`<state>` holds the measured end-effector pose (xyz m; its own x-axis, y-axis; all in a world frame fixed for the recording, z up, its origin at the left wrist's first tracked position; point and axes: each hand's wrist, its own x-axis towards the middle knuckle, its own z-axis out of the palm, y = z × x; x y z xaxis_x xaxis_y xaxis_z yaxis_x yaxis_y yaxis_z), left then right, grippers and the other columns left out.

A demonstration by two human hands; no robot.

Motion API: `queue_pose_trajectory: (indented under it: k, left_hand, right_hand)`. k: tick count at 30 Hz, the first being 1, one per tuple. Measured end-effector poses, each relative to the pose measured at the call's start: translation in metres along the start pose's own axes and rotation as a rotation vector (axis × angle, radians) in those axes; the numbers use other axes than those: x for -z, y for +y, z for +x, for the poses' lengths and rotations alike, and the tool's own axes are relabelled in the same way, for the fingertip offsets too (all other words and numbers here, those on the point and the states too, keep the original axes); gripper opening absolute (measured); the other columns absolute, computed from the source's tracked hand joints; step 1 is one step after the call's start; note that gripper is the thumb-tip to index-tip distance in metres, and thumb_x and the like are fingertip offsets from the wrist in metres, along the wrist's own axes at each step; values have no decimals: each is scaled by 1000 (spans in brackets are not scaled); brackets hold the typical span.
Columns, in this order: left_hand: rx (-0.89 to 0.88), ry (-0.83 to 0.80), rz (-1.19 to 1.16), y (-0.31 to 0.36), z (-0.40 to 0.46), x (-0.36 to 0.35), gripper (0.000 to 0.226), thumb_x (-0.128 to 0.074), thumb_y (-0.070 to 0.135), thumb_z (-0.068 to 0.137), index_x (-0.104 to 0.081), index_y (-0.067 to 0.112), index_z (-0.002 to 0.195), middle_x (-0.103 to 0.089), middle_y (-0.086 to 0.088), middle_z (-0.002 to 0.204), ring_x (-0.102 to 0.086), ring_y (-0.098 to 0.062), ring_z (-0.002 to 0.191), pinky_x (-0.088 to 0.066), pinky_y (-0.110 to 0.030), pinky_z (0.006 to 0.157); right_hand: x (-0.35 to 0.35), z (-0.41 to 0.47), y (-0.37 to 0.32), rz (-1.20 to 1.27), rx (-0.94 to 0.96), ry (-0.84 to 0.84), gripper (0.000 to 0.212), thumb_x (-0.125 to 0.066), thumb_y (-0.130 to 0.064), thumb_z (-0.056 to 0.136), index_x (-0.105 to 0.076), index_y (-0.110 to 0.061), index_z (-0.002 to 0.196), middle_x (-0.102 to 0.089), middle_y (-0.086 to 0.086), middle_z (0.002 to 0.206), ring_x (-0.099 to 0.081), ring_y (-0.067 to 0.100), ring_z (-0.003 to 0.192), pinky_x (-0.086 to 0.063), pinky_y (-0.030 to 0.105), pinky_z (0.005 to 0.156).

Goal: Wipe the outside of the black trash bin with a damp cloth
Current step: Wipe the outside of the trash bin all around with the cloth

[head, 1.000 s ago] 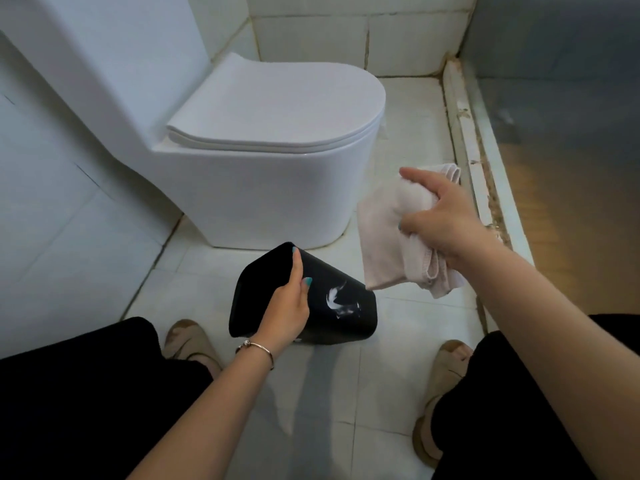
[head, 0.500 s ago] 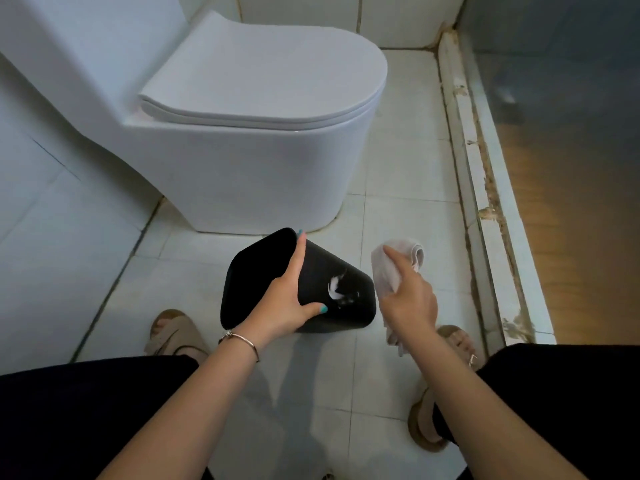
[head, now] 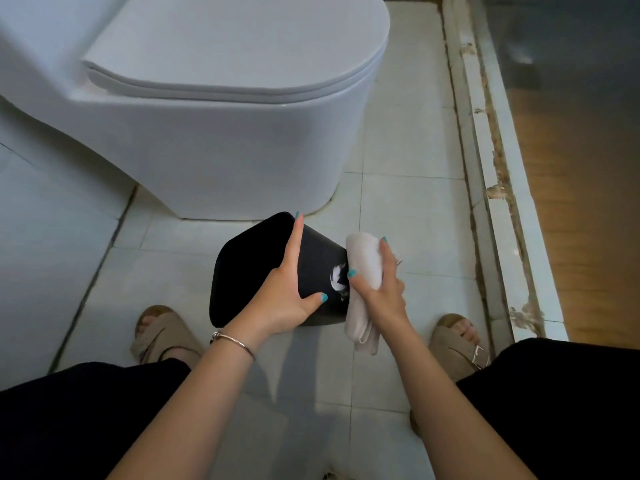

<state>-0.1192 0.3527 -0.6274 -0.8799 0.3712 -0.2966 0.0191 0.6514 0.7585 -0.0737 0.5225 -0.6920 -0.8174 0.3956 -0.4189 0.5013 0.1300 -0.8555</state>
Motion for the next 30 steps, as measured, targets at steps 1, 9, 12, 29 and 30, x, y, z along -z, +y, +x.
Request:
queue_pose_trajectory:
  k: [1,9,12,29,30]
  left_hand:
    - [-6,-11,8,1,1,-2,119,-72,15,80,22,61,136,-66,-23,101,-66,-26,72,-55,-43,76]
    - [-52,-49,-1,3,4,1,114,-72,13,79,12,61,139,-62,-26,112,-66,-32,83,-53,-44,83]
    - [-51,-29,-21,1,3,6,112,-73,12,79,7,60,141,-61,-19,118,-63,-31,98,-51,-37,90]
    - [-56,-77,-139,-7,4,7,112,-73,8,80,6,51,146,-39,34,114,-55,13,92,-46,-9,83]
    - [-50,-84,-139,-7,3,7,112,-73,8,80,7,50,146,-41,31,115,-57,9,94,-46,-11,84]
  right_hand:
    - [-3,1,3,-3,-20,2,83,-62,-52,73,-14,-63,139,-30,-6,147,-33,22,133,-30,45,111]
    - [-14,1,17,307,-1,-20,67,-55,-41,80,-31,-55,141,-44,-35,123,-49,-13,107,-40,13,85]
    - [-18,1,15,333,9,-31,60,-54,-44,82,-35,-56,138,-42,-46,121,-46,-18,111,-39,15,92]
    - [-38,-27,-12,354,210,-148,55,-56,-41,85,-39,-54,136,-41,-21,145,-45,-6,124,-43,14,95]
    - [-38,-27,-11,316,228,-129,57,-57,-43,85,-37,-53,138,-41,-21,145,-45,-4,126,-43,17,98]
